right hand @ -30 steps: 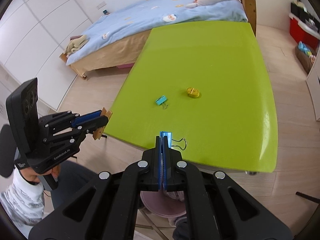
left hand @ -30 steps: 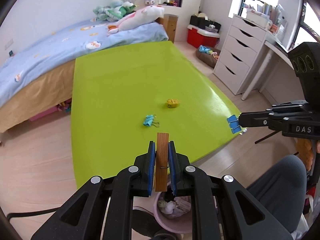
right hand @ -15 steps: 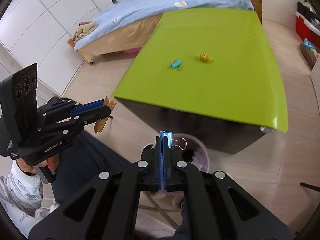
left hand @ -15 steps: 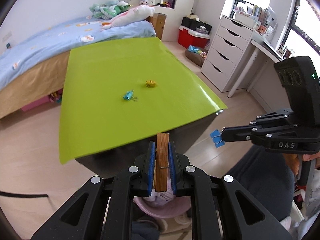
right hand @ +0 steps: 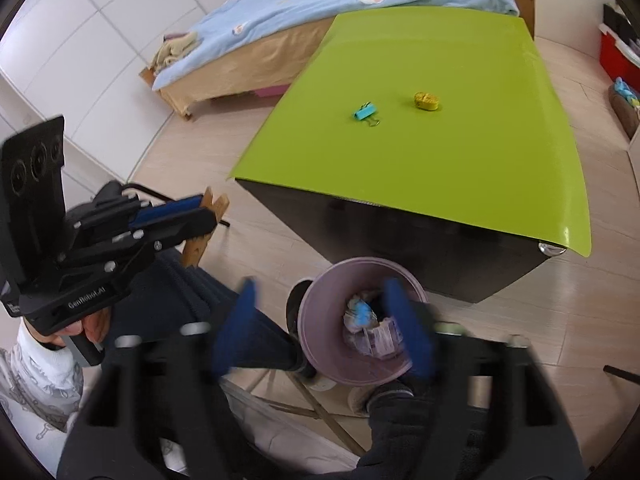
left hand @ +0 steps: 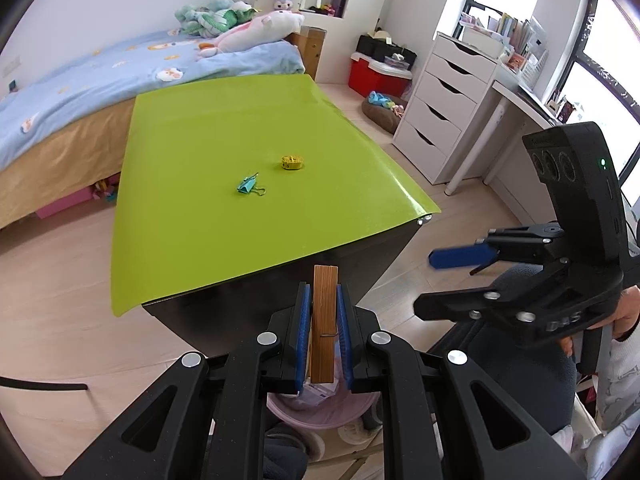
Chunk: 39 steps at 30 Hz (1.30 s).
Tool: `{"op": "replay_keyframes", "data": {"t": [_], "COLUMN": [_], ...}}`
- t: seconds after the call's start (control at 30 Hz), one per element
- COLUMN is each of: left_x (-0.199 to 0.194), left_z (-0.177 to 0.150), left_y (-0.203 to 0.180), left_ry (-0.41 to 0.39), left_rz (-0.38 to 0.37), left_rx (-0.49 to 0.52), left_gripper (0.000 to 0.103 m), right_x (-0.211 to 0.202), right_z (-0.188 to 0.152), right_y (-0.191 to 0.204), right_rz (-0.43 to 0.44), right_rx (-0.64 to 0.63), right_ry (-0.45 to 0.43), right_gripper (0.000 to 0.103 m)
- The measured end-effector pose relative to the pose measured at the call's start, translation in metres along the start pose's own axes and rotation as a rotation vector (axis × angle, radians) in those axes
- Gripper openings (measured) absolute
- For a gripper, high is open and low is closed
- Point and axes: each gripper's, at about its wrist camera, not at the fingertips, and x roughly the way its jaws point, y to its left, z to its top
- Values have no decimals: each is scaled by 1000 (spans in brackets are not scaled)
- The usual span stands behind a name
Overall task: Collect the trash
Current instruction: 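Drop the clothespin and blue clip into the pink wastebasket, opening both grippers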
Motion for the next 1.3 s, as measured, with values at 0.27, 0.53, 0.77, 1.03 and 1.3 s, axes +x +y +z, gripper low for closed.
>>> {"op": "replay_keyframes", "data": {"t": [0.27,0.53,0.77,1.03,1.3], "left_x": [6,17,18,22,16], "left_z": [-4,-9,-7,-7,-2], "left_y": [-8,-14,-20,-12,3], "left_ry": [28,63,70,54,4], "left_rz": [-25,-38,-44,-21,38], "left_rx": [18,33,55,13,-52], "left_gripper": [13,13,17,87,95], "right_x": [-17,-22,-30,-32,-28], "right_z": [-4,-7,-7,-10,-9], "right_y": [-6,-12,-17,-19,-20], "right_rz": [-84,-105,-110,-113,-113], "right_rx": [19,36,52,62,66], "right_ry": [-59,-80,-98,-104,-105], "right_gripper": [95,96,96,96,97]}}
